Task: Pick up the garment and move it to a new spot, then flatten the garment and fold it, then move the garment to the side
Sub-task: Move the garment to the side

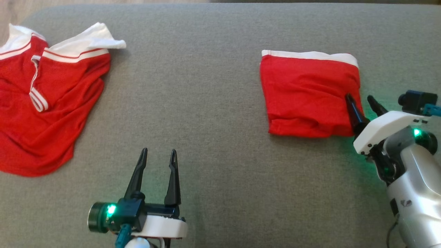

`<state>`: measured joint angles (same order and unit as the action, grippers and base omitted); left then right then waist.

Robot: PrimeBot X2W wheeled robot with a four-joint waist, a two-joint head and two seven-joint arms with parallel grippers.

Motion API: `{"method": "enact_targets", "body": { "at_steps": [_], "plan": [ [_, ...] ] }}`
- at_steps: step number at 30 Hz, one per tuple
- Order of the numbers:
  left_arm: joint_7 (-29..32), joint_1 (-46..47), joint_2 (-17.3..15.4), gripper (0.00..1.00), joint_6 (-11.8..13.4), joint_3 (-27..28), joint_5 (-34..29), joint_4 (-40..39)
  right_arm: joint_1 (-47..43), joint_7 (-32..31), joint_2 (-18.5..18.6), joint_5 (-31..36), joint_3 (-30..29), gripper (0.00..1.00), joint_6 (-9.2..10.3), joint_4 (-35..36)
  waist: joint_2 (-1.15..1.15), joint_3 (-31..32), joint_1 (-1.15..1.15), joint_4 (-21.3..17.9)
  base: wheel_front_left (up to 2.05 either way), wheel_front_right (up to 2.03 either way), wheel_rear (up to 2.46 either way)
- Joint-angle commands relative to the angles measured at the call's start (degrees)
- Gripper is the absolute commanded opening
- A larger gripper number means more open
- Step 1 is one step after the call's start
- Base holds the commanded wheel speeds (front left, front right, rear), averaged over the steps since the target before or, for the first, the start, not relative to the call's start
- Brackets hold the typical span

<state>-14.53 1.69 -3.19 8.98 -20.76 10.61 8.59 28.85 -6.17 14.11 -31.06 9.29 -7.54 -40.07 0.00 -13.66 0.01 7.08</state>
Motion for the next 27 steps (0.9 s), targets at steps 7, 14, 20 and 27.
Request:
{"method": "enact_targets", "body": {
  "at_steps": [7,14,20,27],
  "plan": [
    [-0.5,2.6,0.2,1.00,-0.3,0.7,0.0,-0.7,1.8,-1.8,1.2,-3.6,2.9,0.00,0.05,-1.8,0.00,-0.5,-0.01,0.4,0.00,0.00,0.00],
    [-0.5,2.6,0.3,1.00,-0.3,1.0,0.1,-1.1,1.7,0.4,7.6,-3.2,4.5,0.00,0.05,0.9,0.00,-1.5,-0.01,-1.8,0.00,0.00,0.00],
    [-0.5,4.6,0.3,1.00,-1.0,1.2,-0.5,-1.6,2.8,-1.0,16.2,-3.1,3.2,0.00,0.05,3.9,0.00,-5.3,-0.01,-5.3,0.00,0.00,0.00],
    [-0.5,8.9,0.2,1.00,-2.4,1.1,-1.8,-1.6,4.8,-1.7,24.1,-2.0,-2.1,0.00,0.05,5.2,0.00,-10.7,-0.01,-8.2,0.00,0.00,0.00]
  ]
}}
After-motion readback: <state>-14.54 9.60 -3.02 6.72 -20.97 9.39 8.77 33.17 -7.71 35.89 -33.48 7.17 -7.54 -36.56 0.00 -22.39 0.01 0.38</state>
